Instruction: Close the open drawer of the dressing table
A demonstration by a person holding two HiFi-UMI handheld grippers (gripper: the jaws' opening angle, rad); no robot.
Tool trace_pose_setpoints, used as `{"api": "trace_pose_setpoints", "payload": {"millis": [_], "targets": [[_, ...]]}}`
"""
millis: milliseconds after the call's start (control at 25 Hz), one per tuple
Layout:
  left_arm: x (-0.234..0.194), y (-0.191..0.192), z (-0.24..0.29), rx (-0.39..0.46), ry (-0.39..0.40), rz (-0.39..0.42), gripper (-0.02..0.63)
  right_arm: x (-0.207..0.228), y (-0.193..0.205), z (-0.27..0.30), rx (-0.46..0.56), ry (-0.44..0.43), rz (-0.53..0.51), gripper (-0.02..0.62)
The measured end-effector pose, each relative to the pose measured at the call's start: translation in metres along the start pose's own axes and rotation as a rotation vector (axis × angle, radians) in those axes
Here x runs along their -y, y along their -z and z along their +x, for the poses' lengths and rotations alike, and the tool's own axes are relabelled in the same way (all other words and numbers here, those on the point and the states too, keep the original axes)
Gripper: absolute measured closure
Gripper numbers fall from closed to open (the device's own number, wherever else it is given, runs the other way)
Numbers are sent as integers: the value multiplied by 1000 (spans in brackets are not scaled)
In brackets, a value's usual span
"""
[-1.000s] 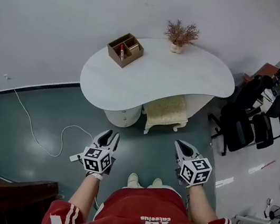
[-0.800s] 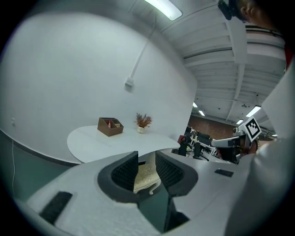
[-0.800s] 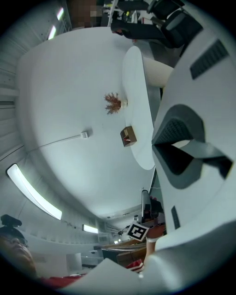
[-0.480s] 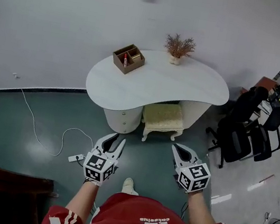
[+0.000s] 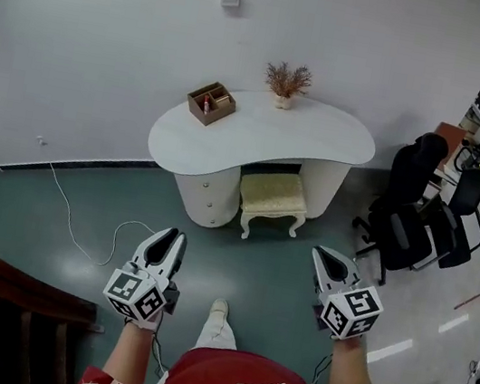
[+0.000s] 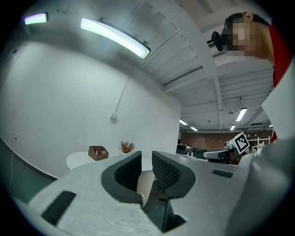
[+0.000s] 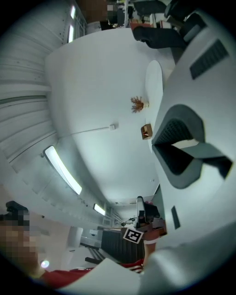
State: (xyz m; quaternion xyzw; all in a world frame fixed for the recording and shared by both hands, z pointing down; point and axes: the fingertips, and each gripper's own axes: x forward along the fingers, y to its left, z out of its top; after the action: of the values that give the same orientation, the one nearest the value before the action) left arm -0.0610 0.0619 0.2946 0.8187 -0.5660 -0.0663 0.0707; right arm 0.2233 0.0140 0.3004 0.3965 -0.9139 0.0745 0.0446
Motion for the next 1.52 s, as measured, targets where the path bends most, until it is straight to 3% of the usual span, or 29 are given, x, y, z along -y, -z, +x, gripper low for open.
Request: {"api": "trace_pose_setpoints", "payload": {"millis": [280,600,920,1520], "targets": [[77,-7,-53,37,-18,36,602,-33,-12,-62,97,-66,-43,591],[135,-11,-64,49,38,88,618,-38,-10,-100,179,-25,26,591],[149,3,-67,3,29,124,618,-42,-3,-115,182,-8,14,592],[141,7,-97,17,-36,112,618,-57,-6,-118,188,-53,10,591]]}}
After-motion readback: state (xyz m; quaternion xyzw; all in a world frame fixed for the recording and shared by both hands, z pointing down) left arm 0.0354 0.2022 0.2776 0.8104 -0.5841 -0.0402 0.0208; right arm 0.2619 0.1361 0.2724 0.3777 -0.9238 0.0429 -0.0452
